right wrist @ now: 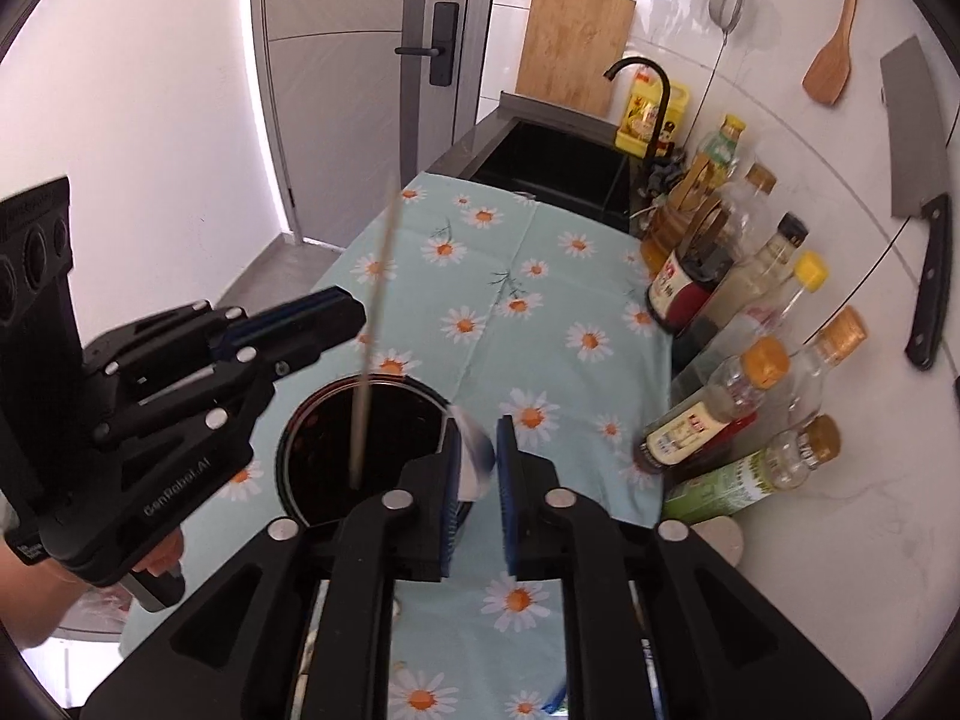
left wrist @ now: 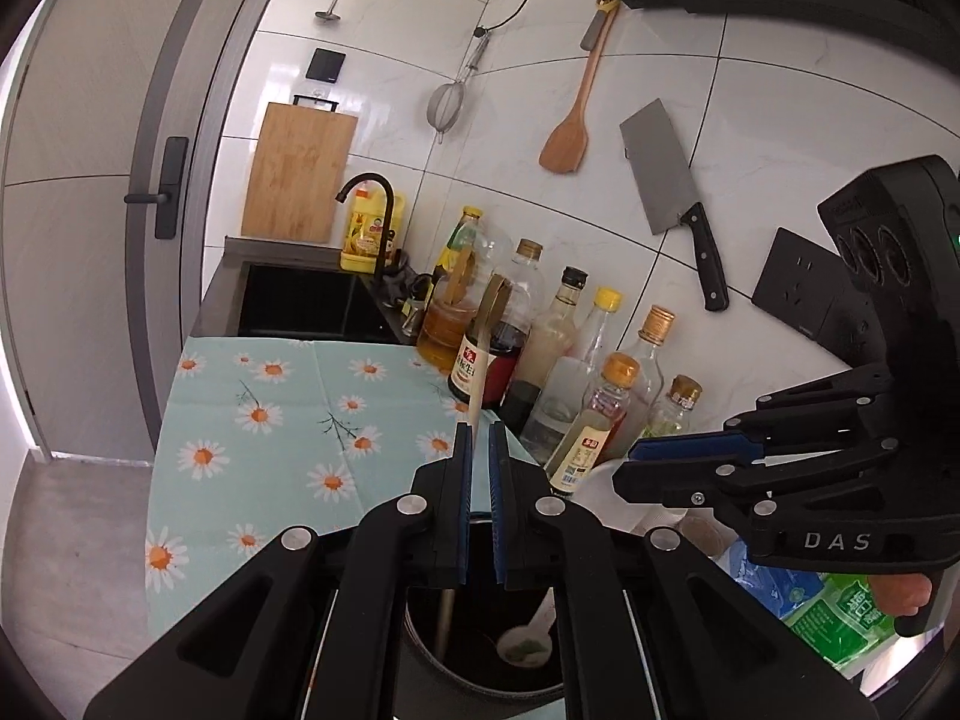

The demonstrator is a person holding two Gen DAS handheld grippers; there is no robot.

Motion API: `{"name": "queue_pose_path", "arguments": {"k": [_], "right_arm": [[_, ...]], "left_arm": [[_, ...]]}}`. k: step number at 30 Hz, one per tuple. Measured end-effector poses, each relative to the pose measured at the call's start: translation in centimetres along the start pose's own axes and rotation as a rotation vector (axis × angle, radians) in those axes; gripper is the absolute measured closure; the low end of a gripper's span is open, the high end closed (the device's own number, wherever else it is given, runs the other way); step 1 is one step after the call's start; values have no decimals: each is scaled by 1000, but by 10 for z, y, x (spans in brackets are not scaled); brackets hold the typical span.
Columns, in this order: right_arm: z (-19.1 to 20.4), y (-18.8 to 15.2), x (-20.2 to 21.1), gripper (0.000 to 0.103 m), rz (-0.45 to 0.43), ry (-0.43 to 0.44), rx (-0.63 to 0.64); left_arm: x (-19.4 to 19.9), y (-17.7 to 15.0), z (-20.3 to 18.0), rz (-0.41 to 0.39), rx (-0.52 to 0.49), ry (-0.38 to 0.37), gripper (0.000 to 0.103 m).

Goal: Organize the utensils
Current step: 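Open both grippers to drop the chopstick and spoon into the black holder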

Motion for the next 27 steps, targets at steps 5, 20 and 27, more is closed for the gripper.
{"name": "queue_pose_path", "arguments": {"k": [5,20,27], "right_arm": [[-2,-2,11,83,-27,-5,-23],[18,-63,48,79,-57,51,-119],[29,-99,60,72,-55,79,-184]], "left_arm": [[5,-6,3,20,18,3,98],[69,-23,-8,46,71,-13,97],[91,-50,-6,106,105,1,70]]}}
Point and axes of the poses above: each gripper's, at about its wrist camera, not at the fingertips, and x roughly against the way its jaws point, z to its left, y to its top, the point moved 9 cm from there along -x, roughly the way its jaws point, and after that the axes turned 15 degrees about x, right-handed, at the moved point
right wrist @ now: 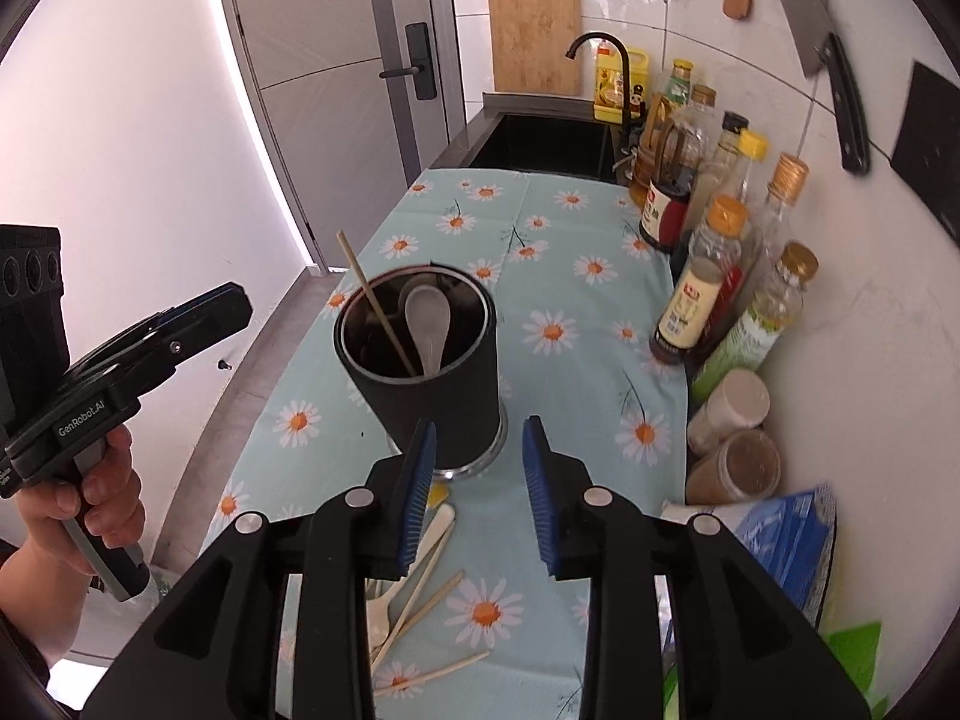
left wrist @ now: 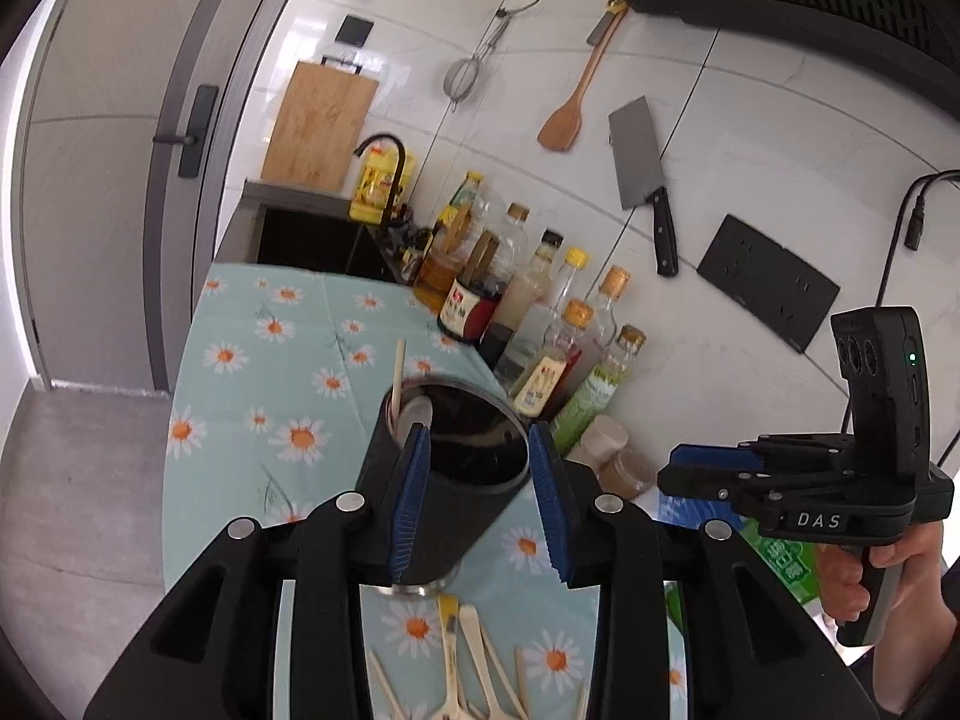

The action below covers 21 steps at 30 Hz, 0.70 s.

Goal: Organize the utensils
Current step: 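Open both grippers to drop the chopstick and spoon into the black holder, then grasp a wooden chopstick with the right gripper while the left gripper approaches another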

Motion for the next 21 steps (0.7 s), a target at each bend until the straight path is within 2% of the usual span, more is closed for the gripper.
{"name": "queue_pose_path", "arguments": {"k": [8,12,19,21], "right_arm": [[17,-55,6,72,25,69,-121],[26,-86,2,72,65,108,-187],[39,-123,-13,72,147,156,-251],[44,-131,-18,72,171,199,-280]], "left_arm": [[8,-56,19,121,24,77,70],[12,-80,28,170,33,106,70],[12,-116,45,253,65,130,70],[10,-127,50,295,101,119,70]]}}
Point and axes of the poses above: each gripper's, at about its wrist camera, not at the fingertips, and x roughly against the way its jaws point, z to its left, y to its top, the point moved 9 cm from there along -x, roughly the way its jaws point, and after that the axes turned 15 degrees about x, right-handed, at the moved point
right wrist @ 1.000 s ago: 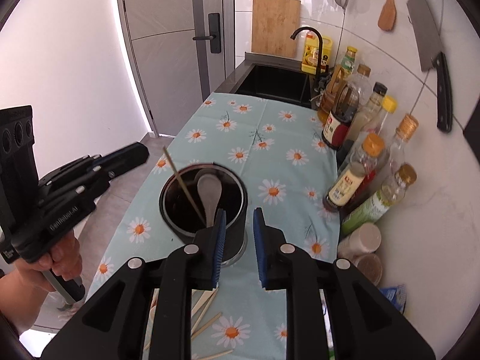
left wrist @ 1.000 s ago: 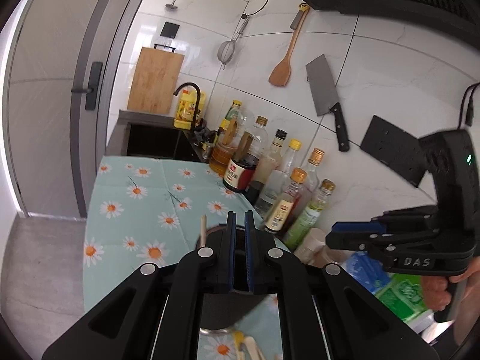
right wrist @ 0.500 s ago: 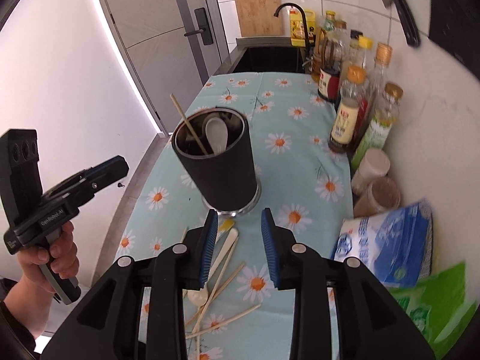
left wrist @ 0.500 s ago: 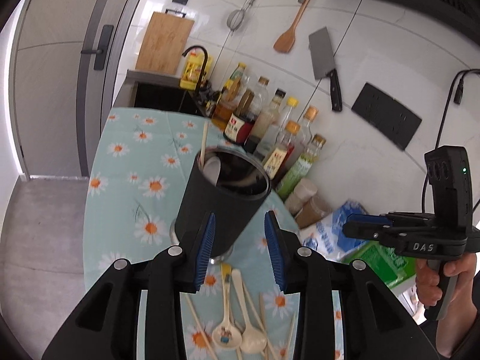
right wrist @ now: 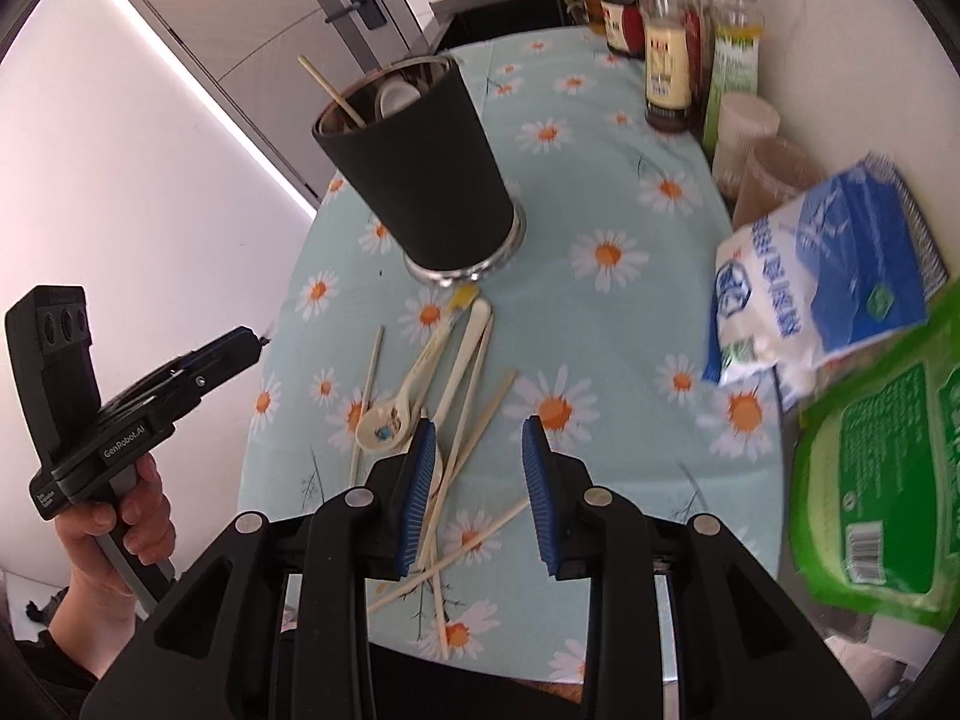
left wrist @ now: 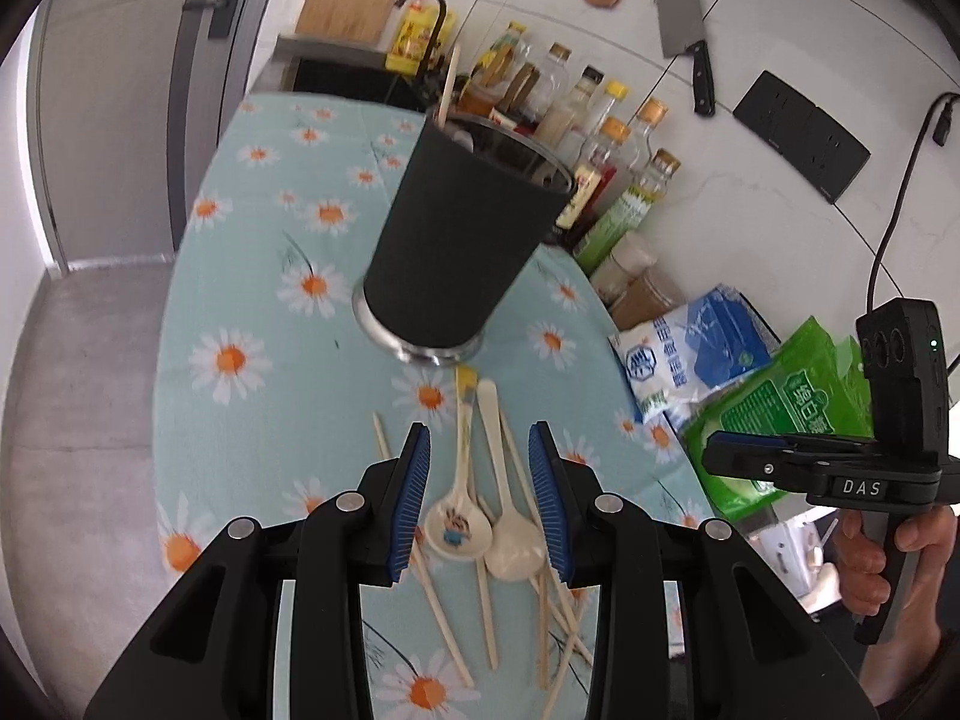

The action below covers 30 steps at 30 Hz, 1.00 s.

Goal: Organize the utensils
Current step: 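Grasp a wooden chopstick with the right gripper while the left gripper approaches another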

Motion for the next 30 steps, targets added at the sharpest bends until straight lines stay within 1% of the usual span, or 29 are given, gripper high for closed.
{"name": "queue_pose_path", "arguments": {"k": [2,5,8,9,11,16,19,23,25,28,30], "right_arm": [[1,-6,-6,72,18,19,-16],[0,-14,-11,72,40,15,-28],[0,-22,-20,72,65,32,-65],[-1,-26,-25,72,79,50,-99],[-2,-35,-35,72,110,71,-147],[-7,-55,-55,72,170,100,-277],[-8,-67,-67,72,205,138,-373],[-11,-74,-76,72,226,116,-441],[-13,-76,-82,72,240,90,-466],[-17,-80,-88,72,248,70,-521],[-21,-77,-86,73,241,39,-533]], "left_arm": [[-4,-6,5,20,15,0,70],[-9,-15,10,42,25,6,70],[-12,-24,15,63,38,9,70],[-13,-27,18,75,52,8,70],[-15,-36,25,115,107,-19,70],[-20,-56,46,153,180,-2,70],[-21,-62,53,169,201,1,70],[-22,-66,59,172,191,40,70],[-22,-65,62,168,187,56,70],[-22,-64,66,165,191,66,70],[-22,-64,67,167,197,68,70]]}}
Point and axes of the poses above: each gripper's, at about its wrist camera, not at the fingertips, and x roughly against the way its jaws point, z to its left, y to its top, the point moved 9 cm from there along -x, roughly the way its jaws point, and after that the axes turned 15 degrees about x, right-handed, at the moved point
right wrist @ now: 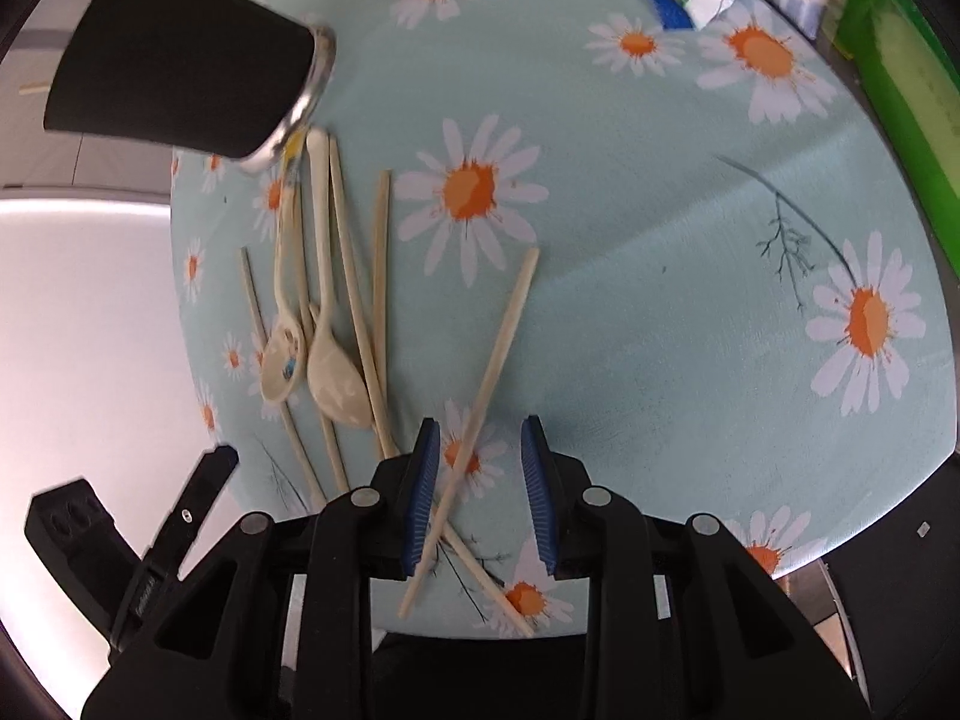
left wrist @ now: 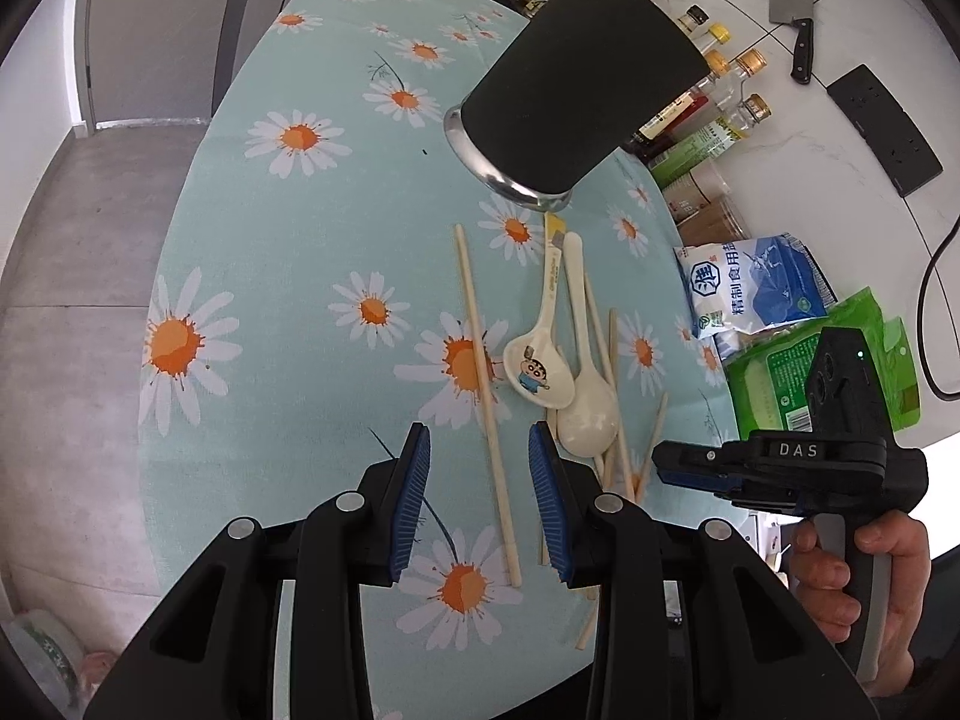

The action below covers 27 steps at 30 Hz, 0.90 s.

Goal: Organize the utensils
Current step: 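Grasp a wooden chopstick with the right gripper while the left gripper approaches another, then close the left gripper on a wooden chopstick beside the spoons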

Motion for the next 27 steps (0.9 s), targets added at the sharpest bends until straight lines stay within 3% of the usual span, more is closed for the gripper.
{"name": "queue_pose_path", "arguments": {"k": [6,10,15,20,27], "right_arm": [[10,-2,-1,79,24,-67,8],[17,-2,-3,83,23,-181,66],[19,2,-11,93,40,-261,87],[20,8,-15,97,32,-270,73],[11,19,-14,97,30,-186,46]], "left_arm": [[-2,1,4,15,10,-4,70],[-7,3,5,22,17,-14,70],[-6,6,5,7,32,-26,70],[-8,6,5,9,22,-21,70],[-14,13,5,19,14,12,70]]}}
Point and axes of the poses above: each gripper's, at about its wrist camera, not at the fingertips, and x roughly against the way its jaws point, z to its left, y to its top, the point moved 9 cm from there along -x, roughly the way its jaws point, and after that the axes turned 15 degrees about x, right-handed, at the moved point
